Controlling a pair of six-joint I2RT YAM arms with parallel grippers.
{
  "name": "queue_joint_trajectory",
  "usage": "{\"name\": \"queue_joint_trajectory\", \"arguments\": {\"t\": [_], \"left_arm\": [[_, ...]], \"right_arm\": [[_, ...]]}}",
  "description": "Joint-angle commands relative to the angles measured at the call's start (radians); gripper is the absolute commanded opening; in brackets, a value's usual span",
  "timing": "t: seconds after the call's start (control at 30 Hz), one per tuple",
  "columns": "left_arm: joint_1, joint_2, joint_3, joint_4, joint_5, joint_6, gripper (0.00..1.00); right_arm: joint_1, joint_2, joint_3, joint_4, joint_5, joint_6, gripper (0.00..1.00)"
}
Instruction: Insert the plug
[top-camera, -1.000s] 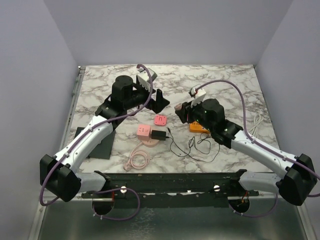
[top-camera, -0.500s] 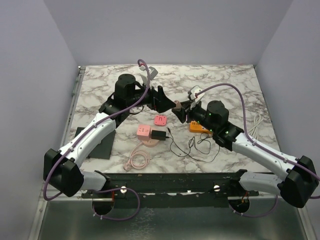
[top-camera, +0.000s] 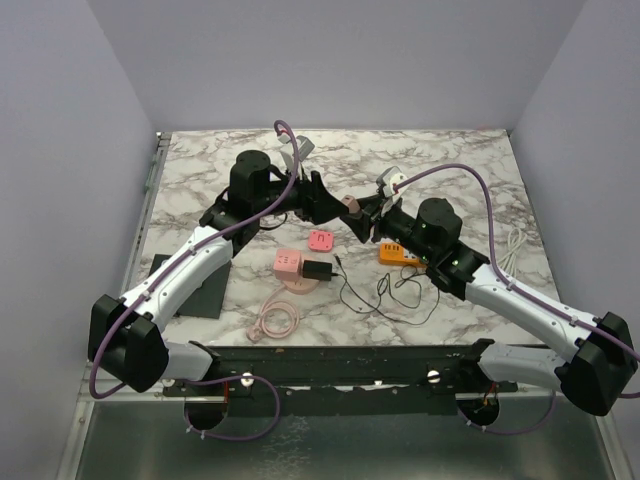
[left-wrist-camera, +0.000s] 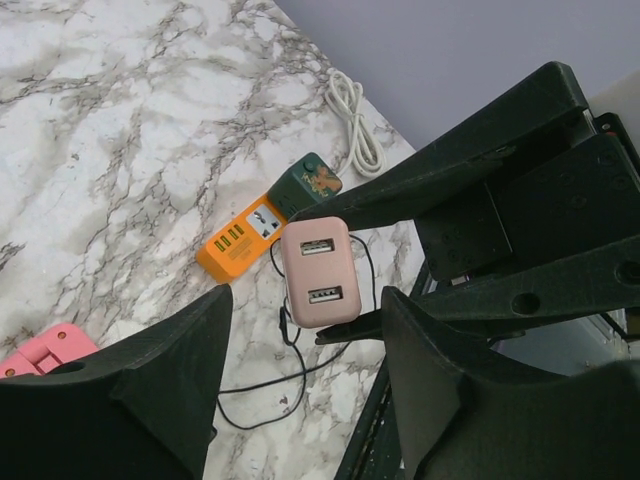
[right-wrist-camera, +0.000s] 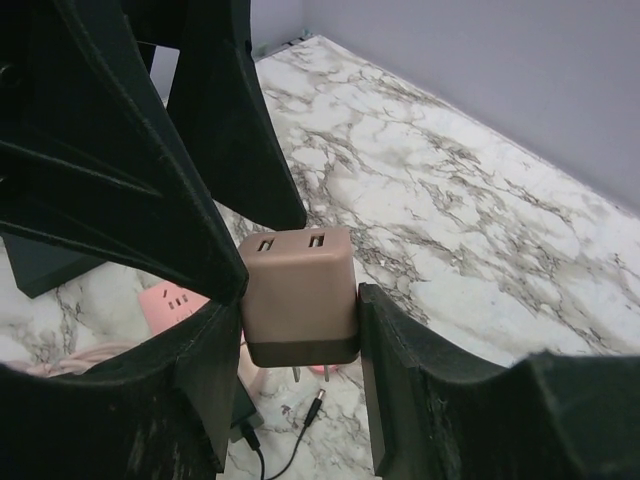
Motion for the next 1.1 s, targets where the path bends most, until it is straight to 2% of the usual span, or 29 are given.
{"name": "queue_joint_trajectory", "arguments": {"t": [0.0,0.3,0.37,0.43,0.47,0.53,0.63,0.77,0.83,0.9,1.07], "left_arm": [[-0.002,0.015,-0.024,0.004,0.060,-0.017,0.59],[-0.002,0.040,-0.029,0.045,0.151,-0.040,0.28],[-0.003,0.043,-0.025,0.048,0.166,-0.030,0.15],[0.004,0.039,-0.019,0.047,0.182,-0.009,0.00],[0.011,0.035,-0.018,0.046,0.199,0.008,0.00],[0.018,0.026,-0.015,0.015,0.238,0.091,0.00],[0.024,0.012,-0.003,-0.110,0.300,0.300,0.00],[0.027,-0.028,0.015,-0.362,0.319,0.731,0.00],[0.027,-0.055,0.012,-0.433,0.312,0.875,0.00],[0.027,-0.074,0.009,-0.459,0.308,0.953,0.00],[0.025,-0.088,0.025,-0.471,0.331,1.014,0.00]], "right_arm": [[0.005,0.001,0.047,0.083,-0.042,0.016,0.48],[0.005,0.024,0.072,0.093,-0.086,0.010,0.49],[0.005,0.029,0.082,0.075,-0.100,0.002,0.53],[0.005,0.026,0.104,0.005,-0.124,0.003,0.64],[0.003,0.022,0.124,-0.051,-0.148,-0.008,0.73],[-0.005,0.012,0.182,-0.200,-0.249,-0.069,0.81],[-0.056,0.019,0.284,-0.461,-0.428,-0.143,0.83],[-0.117,0.042,0.403,-0.736,-0.655,-0.218,0.83],[-0.119,0.049,0.421,-0.796,-0.680,-0.239,0.83],[-0.119,0.064,0.431,-0.824,-0.689,-0.248,0.82],[-0.120,0.112,0.429,-0.822,-0.750,-0.218,0.76]]}}
